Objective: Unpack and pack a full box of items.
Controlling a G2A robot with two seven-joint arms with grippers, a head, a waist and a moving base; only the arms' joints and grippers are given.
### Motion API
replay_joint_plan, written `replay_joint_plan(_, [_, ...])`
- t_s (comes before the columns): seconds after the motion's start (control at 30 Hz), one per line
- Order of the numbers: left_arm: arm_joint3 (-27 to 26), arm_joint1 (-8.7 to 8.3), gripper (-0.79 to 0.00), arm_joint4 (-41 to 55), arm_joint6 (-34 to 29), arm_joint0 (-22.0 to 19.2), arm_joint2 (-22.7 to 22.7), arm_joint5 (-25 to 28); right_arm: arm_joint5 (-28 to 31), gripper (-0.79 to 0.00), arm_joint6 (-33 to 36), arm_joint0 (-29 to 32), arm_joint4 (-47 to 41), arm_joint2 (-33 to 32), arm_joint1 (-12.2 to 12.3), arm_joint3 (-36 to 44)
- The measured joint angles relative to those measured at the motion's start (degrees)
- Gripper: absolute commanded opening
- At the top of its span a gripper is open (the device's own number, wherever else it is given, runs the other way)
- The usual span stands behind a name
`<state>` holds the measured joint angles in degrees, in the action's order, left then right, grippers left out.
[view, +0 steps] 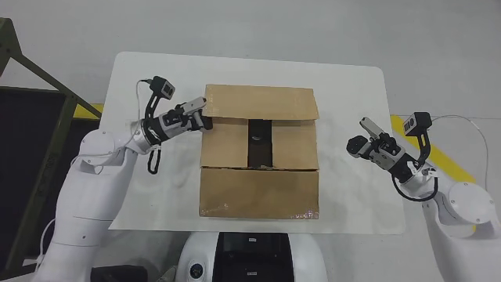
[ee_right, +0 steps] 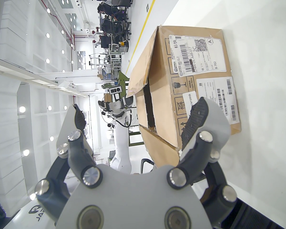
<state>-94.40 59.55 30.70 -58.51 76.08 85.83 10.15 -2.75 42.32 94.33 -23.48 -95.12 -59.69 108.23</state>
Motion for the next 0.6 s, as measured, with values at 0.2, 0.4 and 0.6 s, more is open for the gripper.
replay_joint_plan(0.2, [-0.2, 0.23, 0.0, 1.2, 1.7, -1.8, -0.9, 0.6, 0.0, 0.0, 0.0, 0.0, 0.0, 0.0, 0.0, 0.0])
replay_joint_plan(0.4, [-0.2, 0.46, 0.0, 1.8, 3.5, -3.6, -1.7, 1.3, 0.0, 0.0, 0.0, 0.0, 0.0, 0.0, 0.0, 0.0])
replay_joint_plan(0.6, [1.5, 0.81, 0.0, 1.7, 5.5, -7.0, -3.0, 2.2, 0.0, 0.0, 0.0, 0.0, 0.0, 0.0, 0.0, 0.0])
